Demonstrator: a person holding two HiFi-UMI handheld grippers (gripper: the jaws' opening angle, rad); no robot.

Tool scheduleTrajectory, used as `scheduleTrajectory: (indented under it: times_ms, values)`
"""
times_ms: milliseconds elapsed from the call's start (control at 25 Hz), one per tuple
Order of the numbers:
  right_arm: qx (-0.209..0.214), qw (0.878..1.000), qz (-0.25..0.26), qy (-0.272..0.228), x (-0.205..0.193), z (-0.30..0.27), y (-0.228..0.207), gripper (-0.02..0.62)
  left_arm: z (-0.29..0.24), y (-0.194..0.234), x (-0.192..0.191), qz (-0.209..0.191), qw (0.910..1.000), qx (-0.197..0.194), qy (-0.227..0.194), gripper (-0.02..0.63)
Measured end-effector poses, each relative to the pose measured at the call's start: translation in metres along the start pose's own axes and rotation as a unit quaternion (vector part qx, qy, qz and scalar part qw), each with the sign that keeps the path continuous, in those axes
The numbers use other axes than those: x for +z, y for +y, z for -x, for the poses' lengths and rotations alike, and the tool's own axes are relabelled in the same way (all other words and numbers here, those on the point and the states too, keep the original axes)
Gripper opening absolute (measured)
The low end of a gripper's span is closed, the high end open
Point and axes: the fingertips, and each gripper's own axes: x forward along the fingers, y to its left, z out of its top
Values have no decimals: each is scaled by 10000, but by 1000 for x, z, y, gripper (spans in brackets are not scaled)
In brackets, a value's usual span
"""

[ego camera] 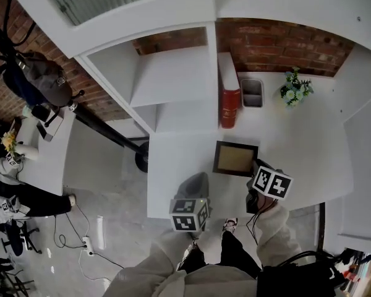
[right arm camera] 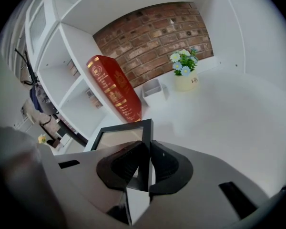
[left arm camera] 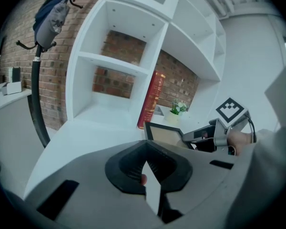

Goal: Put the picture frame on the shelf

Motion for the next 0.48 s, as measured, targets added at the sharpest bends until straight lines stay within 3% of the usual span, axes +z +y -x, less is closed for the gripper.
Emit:
scheduleTrajectory:
  times_ms: [480]
  values:
    - [175, 9987, 371, -297, -37, 40, 119, 75, 98, 88, 11, 173, 9985, 227, -473, 3]
